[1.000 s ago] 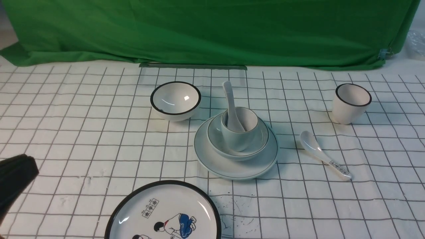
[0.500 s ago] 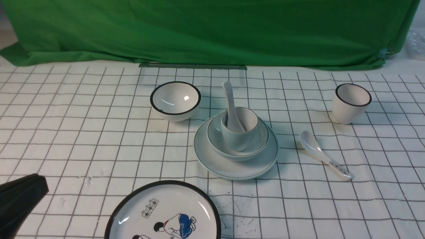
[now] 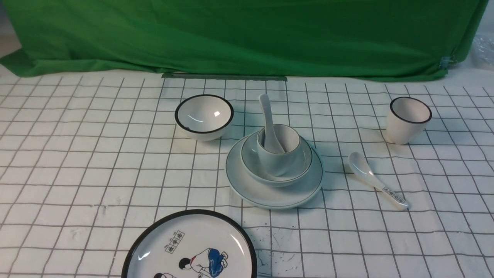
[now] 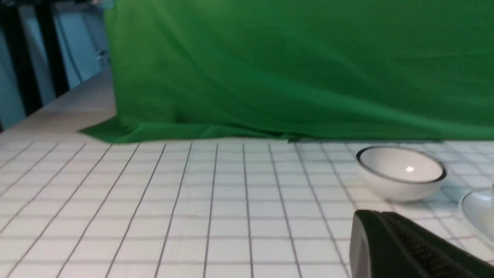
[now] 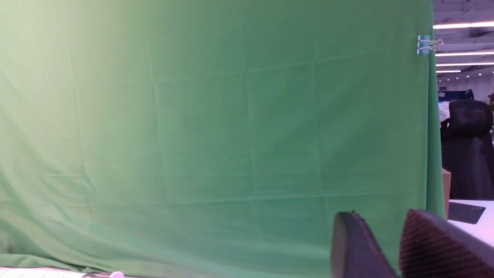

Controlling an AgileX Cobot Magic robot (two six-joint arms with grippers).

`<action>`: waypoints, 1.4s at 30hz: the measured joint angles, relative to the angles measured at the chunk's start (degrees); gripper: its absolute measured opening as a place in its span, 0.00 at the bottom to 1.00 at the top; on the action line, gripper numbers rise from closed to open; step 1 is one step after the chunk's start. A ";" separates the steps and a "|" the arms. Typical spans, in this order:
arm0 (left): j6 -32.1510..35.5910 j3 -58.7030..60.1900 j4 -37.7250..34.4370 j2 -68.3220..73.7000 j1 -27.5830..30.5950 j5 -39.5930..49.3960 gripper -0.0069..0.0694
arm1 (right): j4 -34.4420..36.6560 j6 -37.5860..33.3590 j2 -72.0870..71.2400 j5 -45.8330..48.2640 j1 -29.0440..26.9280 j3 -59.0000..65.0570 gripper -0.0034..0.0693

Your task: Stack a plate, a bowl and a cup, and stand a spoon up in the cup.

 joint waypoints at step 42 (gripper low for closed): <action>-0.05 1.31 3.22 0.00 -0.87 3.53 0.09 | 0.00 -10.89 -4.29 11.69 -9.39 7.18 0.37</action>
